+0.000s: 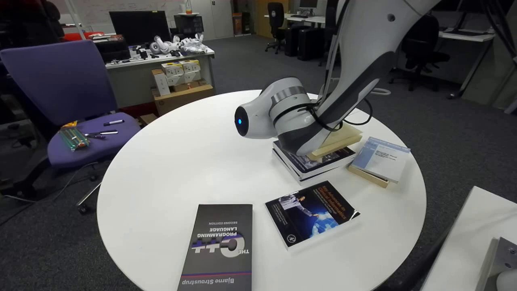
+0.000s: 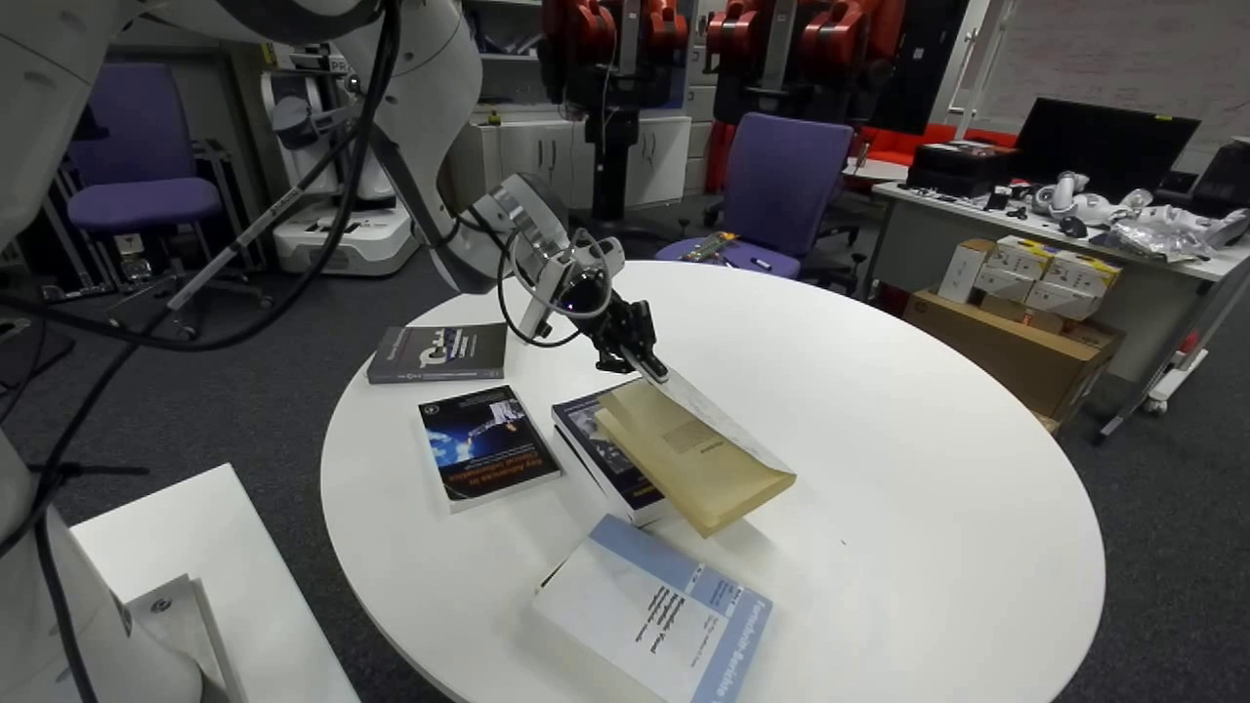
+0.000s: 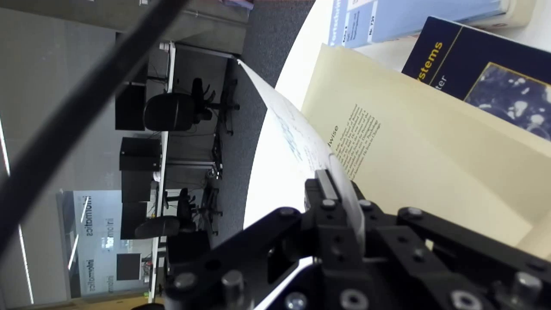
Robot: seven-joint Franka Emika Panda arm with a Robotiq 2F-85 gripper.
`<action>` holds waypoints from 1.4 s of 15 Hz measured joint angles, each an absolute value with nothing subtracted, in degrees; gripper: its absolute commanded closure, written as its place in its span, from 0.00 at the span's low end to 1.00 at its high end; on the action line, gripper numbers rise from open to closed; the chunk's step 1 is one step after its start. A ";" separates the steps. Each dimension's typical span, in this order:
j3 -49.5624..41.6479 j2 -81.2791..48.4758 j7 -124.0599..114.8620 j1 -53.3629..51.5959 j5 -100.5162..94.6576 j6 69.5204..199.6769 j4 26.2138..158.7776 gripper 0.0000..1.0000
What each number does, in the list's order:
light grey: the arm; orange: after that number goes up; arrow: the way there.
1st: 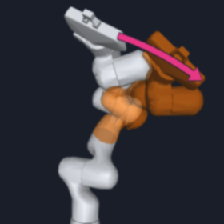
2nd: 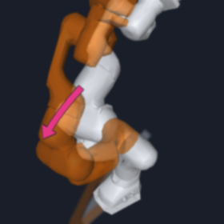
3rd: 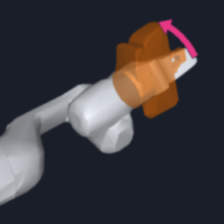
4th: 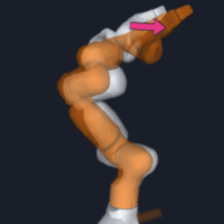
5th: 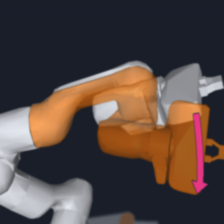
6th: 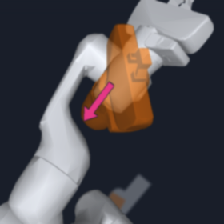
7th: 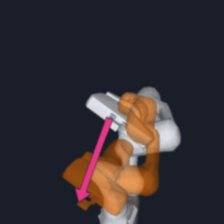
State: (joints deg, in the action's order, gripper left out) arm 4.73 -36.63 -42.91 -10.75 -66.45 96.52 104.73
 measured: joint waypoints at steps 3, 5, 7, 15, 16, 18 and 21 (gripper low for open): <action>3.56 -38.13 -42.92 -10.62 -65.92 95.15 102.99 1.00; 2.89 -39.29 -43.01 -10.65 -65.96 93.72 101.67 1.00; 2.61 -40.58 -43.01 -10.66 -65.97 92.35 100.26 1.00; 4.48 -45.35 -43.00 -12.51 -64.73 92.18 94.35 1.00; 4.88 -46.01 -42.99 -13.11 -64.33 92.18 93.14 1.00; 5.34 -47.43 -42.90 -14.50 -63.21 92.18 90.46 1.00; 5.40 -49.56 -42.70 -15.95 -61.32 92.17 86.66 1.00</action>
